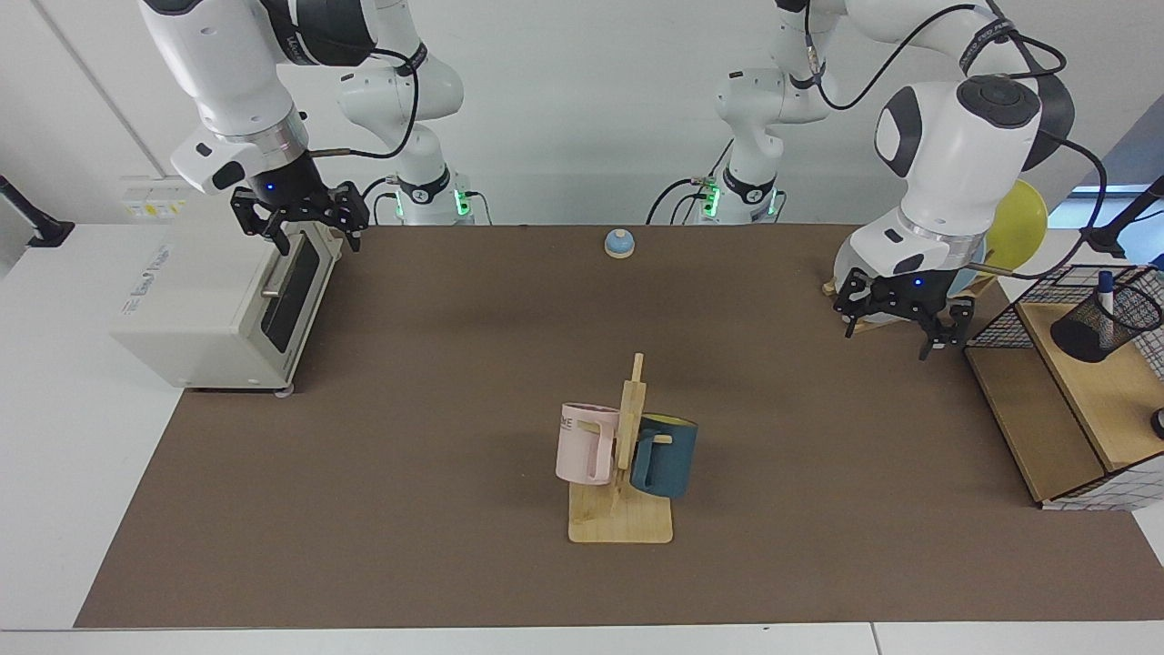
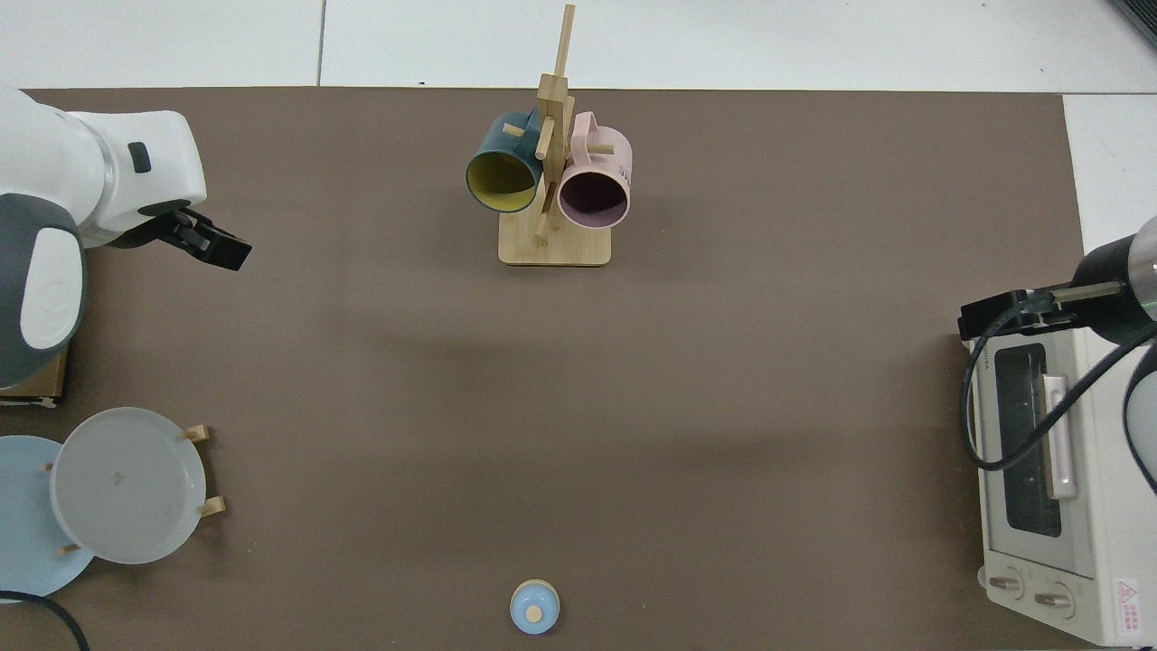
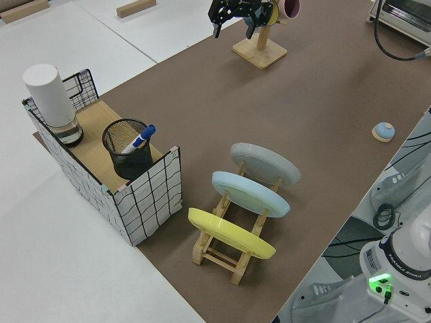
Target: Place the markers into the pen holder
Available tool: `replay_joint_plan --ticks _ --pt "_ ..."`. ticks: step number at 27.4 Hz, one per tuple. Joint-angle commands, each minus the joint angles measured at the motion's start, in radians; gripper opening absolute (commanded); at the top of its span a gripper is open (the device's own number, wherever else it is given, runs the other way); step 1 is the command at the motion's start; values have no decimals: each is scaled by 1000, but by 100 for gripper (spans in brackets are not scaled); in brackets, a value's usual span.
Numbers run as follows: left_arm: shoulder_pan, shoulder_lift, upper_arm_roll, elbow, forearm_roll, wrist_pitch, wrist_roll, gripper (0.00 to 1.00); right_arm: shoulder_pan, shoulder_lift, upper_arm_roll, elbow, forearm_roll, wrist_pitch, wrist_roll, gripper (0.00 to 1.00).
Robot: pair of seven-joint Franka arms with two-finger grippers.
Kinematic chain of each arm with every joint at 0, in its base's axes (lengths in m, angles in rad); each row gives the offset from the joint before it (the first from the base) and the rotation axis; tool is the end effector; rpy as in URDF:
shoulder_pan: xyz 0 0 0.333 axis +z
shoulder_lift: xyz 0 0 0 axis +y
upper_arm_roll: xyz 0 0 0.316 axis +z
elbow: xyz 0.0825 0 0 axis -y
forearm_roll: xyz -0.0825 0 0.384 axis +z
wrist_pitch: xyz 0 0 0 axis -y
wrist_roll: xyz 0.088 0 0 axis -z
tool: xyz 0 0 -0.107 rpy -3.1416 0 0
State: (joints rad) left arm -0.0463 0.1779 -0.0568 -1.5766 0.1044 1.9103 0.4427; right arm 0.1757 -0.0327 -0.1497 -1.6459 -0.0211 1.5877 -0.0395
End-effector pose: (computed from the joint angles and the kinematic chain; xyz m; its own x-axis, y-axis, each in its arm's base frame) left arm 0.6310 -0.0550 0.5488 0.8330 -0.5443 0.0995 -0.5282 -0.8358 -0.1495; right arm 0.5445 0.0106 0.6083 0.9975 0.0660 -0.0265 0.0664 -0.9977 0.0152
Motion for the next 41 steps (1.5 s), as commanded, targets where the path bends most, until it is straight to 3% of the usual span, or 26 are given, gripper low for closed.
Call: replay_joint_plan --ticks 1,12,17,25,31,41 --pt "0 -40 -6 -5 8 1 -2 100 -13 -18 9 -15 3 9 -16 100" --pt "3 -109 18 -16 -14 -158 -452 100 -13 -18 9 -15 3 9 -16 100" --pt "9 -164 35 -60 -66 -162 -461 100 -13 -18 9 -15 3 9 -16 100" --pt "49 -278 31 -227 -127 -129 -470 100 -13 -18 9 -15 3 9 -16 100" --pt "36 -287 29 -237 -117 -203 -461 100 -13 -18 9 -15 3 9 -16 100" --pt "29 -282 29 -232 -97 -180 -394 100 -13 -18 9 -15 3 9 -16 100"
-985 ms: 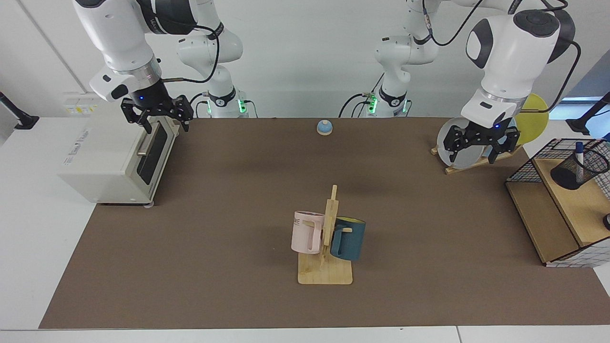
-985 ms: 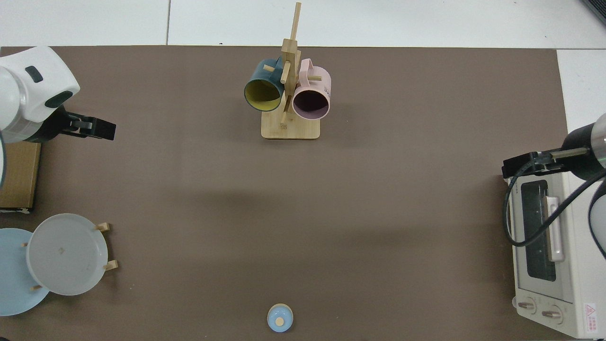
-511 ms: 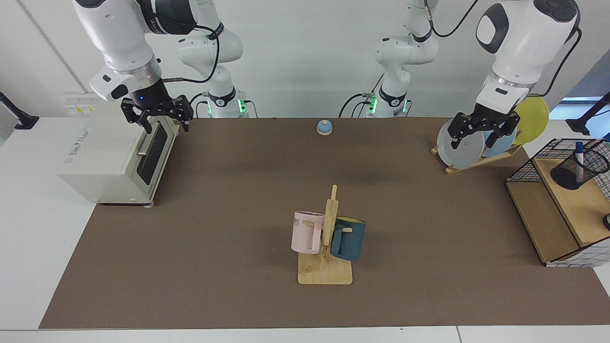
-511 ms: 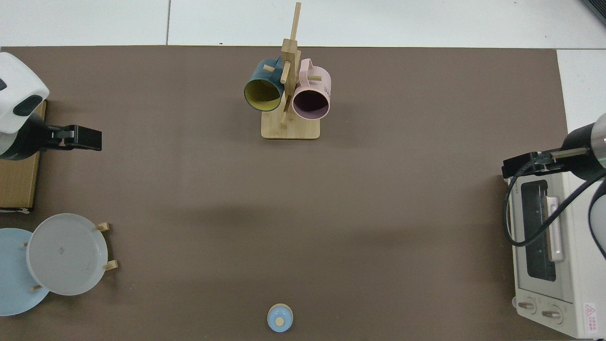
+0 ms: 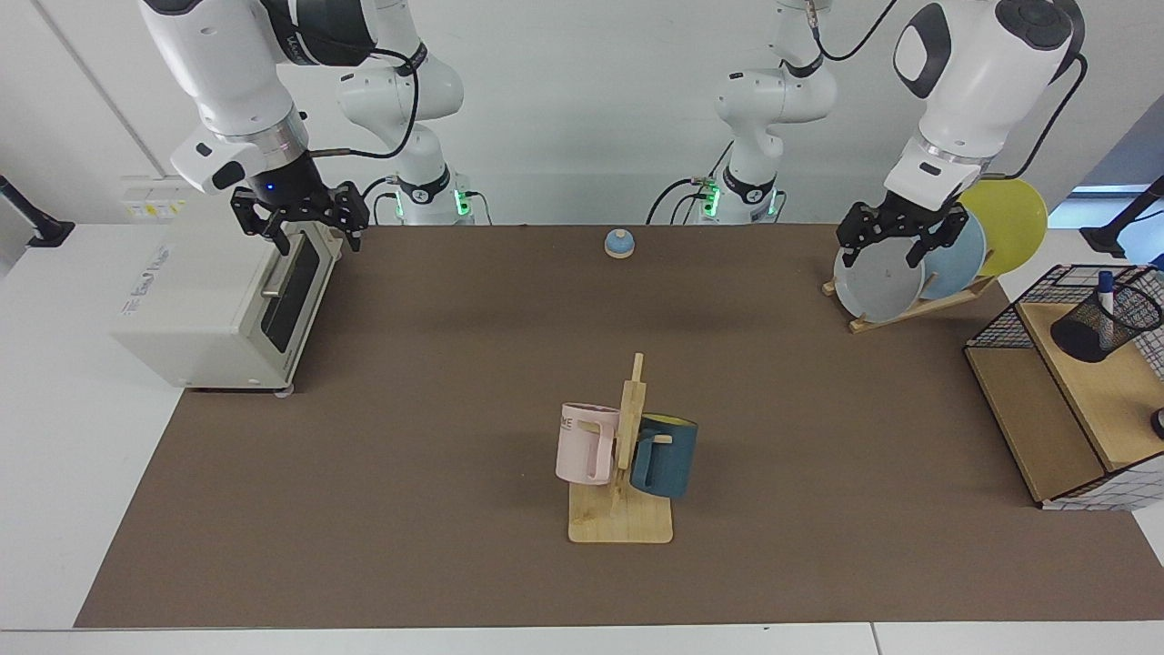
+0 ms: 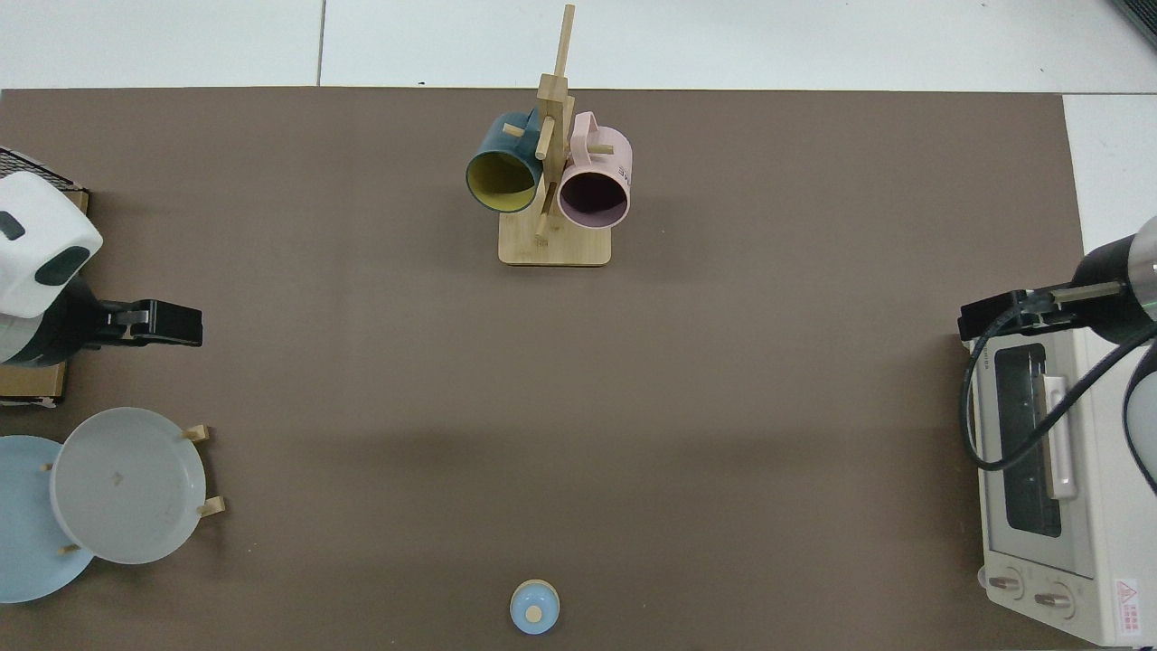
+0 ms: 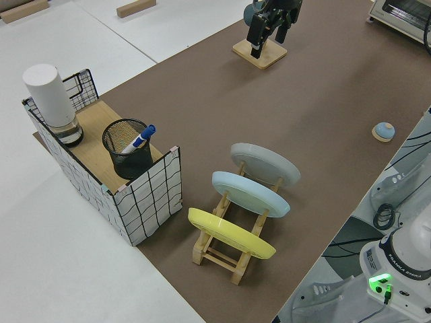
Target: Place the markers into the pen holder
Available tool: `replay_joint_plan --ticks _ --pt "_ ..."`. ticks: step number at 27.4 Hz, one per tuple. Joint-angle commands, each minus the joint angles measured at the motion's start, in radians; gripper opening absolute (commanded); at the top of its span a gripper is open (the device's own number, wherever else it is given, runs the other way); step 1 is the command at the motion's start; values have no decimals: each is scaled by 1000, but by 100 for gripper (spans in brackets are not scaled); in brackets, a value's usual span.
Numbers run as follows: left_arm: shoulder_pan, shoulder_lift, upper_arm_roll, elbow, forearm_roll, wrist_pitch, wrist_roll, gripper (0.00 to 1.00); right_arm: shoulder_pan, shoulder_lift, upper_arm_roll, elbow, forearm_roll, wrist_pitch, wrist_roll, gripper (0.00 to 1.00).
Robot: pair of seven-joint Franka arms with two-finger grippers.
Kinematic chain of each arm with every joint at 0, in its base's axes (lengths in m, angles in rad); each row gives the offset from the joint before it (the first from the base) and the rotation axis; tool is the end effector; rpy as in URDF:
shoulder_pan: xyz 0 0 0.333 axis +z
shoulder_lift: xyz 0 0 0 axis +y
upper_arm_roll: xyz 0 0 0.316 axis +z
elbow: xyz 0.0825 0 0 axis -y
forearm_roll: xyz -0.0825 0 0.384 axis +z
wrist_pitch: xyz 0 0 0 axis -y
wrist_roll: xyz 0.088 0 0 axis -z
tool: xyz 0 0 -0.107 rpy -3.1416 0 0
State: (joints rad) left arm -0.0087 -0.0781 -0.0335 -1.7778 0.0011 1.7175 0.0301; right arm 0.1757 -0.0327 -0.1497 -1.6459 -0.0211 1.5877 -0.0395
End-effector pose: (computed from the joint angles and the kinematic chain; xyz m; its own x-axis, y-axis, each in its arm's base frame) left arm 0.5384 -0.0232 0.5815 0.9972 -0.0723 0.0176 -0.0723 -0.9974 -0.0042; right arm 0.5445 0.0106 0.6083 0.9975 0.0660 -0.0265 0.0664 -0.9977 0.0152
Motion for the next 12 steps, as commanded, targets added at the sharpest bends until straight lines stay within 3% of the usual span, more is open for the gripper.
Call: replay_joint_plan --ticks 1,12 --pt "-8 -22 4 -26 7 13 19 100 -13 -18 9 -15 3 9 -16 100" --pt "-8 -19 4 -17 5 10 10 100 -13 -18 9 -15 3 9 -16 100"
